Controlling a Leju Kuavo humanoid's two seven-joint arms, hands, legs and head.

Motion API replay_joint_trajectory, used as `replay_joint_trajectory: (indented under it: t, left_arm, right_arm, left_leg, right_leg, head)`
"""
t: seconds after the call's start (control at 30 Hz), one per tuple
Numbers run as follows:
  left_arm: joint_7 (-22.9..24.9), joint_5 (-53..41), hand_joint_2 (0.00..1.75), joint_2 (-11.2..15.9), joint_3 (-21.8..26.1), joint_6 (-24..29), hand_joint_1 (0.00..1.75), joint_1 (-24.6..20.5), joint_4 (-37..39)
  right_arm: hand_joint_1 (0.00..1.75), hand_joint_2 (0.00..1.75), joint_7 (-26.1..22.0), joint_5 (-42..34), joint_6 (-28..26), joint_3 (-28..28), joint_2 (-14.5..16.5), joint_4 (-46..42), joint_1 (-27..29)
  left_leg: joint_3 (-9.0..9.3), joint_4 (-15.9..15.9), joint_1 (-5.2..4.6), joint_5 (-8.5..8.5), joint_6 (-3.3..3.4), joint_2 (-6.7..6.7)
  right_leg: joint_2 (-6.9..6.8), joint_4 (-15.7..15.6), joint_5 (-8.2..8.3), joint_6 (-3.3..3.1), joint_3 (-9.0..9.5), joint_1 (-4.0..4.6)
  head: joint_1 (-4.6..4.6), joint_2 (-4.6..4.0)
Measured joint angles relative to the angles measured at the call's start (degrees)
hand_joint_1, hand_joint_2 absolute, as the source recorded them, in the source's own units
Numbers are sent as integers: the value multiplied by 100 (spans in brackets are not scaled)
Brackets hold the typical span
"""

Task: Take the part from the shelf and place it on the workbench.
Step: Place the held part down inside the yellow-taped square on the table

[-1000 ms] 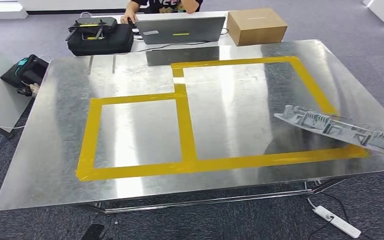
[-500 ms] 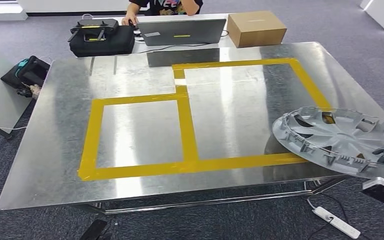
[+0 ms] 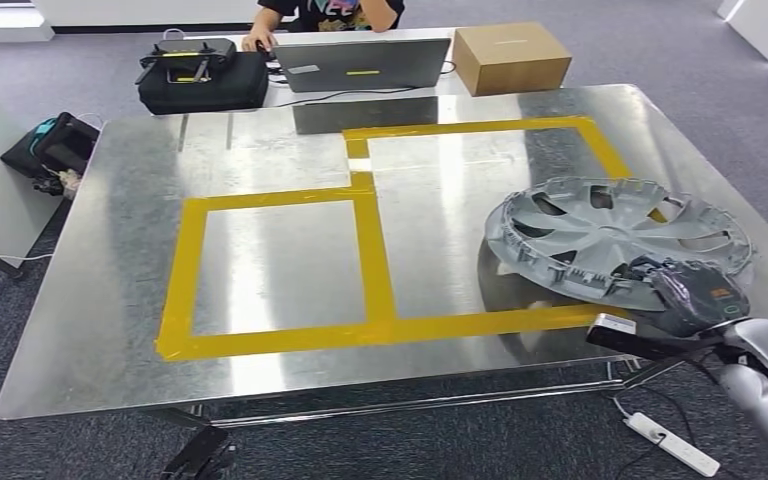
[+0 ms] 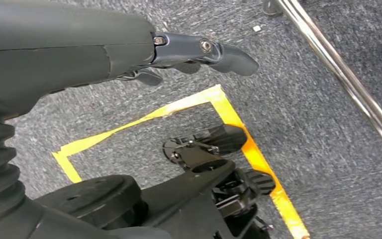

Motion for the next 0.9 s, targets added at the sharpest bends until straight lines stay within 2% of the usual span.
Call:
replay_joint_trajectory:
  t: [0.17,0.47,0.67,0.9]
  left_arm:
    - [-18,-54,175,1,-90,-34,0,-12,0]
    - [-367,-263,175,-2,-224,111,0,-38,0]
    - [-528,-322,175,-2,-298,163,0,-64,0]
    - [-619,-293,175,-2,-342,155,0,-71,0]
  right_arm:
    - [175,175,22,190,-15,509,158,598,-541]
    - [175,175,-66,316,-10,1118,482,1753,-1253]
    - [175,175,-64,236,-18,1334,742,2393,-1503]
    - [175,175,-23,218,-81,1435,846,2781,-1706]
  left_leg:
    - [-1,0,0,0,0,-1]
    - [-7,-1,2,7,-2,-1]
    - [-5,-28,7,6,-2,2]
    - [-3,-37,8,3,-3,11]
  right_leg:
    - [-2,0,0,0,0,0]
    - [-3,-19,9,-2,0,2]
    - [6,-43,9,-3,1,3]
    - [17,-59,9,-3,3,6]
  head:
    - [-1,0]
    - [0,0]
    - [-1,0]
    - [-1,0]
